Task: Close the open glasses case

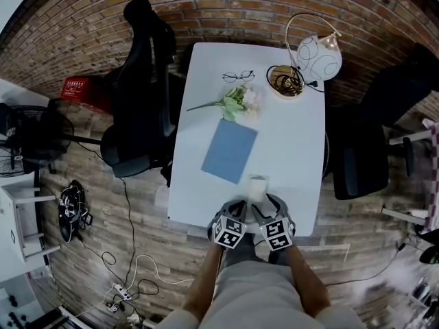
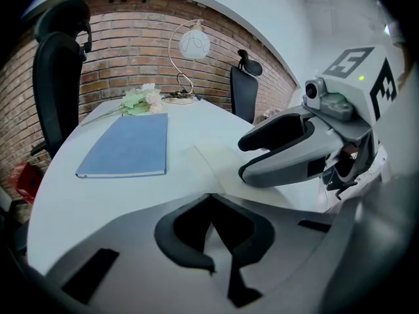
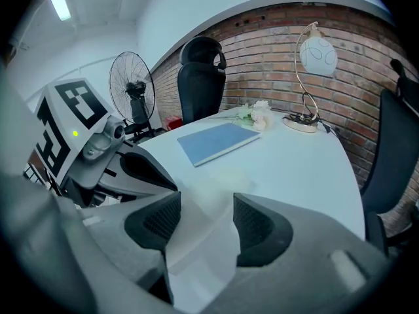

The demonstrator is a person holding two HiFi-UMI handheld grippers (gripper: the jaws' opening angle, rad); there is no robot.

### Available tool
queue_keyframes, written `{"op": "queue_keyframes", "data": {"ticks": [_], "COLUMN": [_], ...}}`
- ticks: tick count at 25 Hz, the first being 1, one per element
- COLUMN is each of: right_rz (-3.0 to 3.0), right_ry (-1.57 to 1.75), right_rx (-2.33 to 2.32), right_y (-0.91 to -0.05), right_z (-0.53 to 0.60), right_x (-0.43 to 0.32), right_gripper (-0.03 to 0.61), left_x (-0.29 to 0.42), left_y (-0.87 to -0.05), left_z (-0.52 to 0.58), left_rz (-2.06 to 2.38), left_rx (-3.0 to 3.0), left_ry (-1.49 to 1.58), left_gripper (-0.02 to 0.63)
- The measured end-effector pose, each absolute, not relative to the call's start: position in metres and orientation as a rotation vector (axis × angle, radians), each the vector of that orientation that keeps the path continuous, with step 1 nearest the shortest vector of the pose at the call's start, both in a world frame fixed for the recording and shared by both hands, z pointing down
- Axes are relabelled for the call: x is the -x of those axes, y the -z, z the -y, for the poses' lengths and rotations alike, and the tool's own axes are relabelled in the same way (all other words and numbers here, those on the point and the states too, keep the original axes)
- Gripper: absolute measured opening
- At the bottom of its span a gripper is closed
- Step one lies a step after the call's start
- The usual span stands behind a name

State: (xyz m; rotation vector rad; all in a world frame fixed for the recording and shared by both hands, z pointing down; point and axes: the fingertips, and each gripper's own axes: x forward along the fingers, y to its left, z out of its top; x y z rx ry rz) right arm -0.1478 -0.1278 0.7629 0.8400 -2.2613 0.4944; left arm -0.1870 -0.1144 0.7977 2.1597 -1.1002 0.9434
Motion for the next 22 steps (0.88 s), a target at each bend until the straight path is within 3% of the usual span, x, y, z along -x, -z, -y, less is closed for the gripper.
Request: {"op": "queue_keyframes", "data": {"ticks": [22], "right_rz": [2.253], "right_ry": [-0.476], "right_rx": [-0.837], "right_y": [-0.760], "right_z": [0.127], "right_x": [0.149], "right_gripper": [0.253], "left_x": [0.199], "left_y": [-0.790], "left_z": [0.114], "left_rz": [1.184], "left_rx": [-2.140], "left_ry": [-0.925], "left_gripper": [0.003]}}
